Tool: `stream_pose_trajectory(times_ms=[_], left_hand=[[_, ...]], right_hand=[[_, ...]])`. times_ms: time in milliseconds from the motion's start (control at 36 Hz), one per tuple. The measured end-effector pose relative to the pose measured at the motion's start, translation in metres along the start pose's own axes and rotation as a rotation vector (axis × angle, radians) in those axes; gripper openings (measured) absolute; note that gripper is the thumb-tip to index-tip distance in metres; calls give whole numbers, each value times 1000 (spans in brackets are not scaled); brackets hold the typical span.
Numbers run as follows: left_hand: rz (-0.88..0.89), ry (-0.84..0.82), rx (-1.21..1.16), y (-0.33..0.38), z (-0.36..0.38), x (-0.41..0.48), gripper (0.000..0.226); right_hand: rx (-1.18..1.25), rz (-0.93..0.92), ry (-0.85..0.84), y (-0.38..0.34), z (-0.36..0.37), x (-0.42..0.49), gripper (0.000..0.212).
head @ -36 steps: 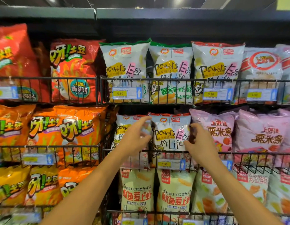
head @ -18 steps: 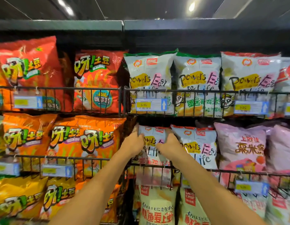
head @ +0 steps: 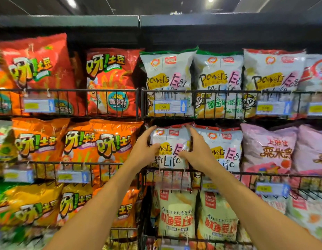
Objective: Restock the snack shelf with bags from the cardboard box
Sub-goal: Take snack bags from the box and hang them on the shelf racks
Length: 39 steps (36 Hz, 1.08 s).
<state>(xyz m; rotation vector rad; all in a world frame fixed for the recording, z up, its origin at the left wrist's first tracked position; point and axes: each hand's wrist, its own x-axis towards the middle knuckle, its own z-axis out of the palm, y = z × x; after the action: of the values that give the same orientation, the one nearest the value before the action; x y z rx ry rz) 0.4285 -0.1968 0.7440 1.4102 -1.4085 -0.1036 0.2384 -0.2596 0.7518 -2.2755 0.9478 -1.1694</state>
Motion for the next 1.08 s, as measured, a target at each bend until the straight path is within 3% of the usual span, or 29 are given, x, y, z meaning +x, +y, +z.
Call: stream_pose_trajectory(times_ms=[417,694,1083], left_hand=[[123,43,291,-10,2,-10,61],[63,15,291,-2,-6,-12,78],[-24,-5,333,23,2,-20,77]], right_hand=[[36,-60,-33,16,8,-5,93],[135,3,-100,16,3,-7,87],[269,21,-147,12,-29,-26,85]])
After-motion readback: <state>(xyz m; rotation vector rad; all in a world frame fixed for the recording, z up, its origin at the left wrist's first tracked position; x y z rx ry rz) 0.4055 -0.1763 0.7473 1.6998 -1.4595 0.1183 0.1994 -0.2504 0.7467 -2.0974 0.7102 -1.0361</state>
